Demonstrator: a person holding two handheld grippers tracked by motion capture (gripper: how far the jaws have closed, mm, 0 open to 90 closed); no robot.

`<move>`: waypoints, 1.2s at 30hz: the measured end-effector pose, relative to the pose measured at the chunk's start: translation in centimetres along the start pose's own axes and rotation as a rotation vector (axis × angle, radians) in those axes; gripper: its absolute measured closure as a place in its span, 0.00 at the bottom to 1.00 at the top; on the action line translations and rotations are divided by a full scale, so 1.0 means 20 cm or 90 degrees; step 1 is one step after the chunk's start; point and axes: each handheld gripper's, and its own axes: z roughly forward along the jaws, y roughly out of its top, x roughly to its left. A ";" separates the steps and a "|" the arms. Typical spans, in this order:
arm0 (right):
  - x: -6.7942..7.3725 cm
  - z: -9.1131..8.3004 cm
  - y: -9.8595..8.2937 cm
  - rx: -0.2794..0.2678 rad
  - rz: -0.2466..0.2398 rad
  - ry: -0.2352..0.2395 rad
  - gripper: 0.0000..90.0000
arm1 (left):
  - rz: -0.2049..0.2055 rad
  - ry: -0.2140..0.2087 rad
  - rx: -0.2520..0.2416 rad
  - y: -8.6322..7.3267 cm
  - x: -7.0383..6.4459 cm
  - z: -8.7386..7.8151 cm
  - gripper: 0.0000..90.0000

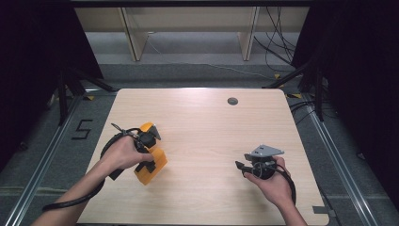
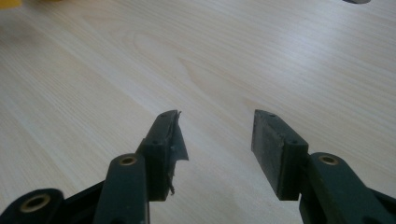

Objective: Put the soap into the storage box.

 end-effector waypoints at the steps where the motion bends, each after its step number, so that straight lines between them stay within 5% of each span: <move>1: 0.00 0.00 0.00 -0.001 0.000 0.000 0.58 | -0.003 0.003 -0.005 0.00 0.00 0.00 0.67; 36: 0.00 -0.01 0.00 0.002 0.011 0.002 0.58 | -0.045 0.006 -0.024 0.05 0.08 -0.09 0.67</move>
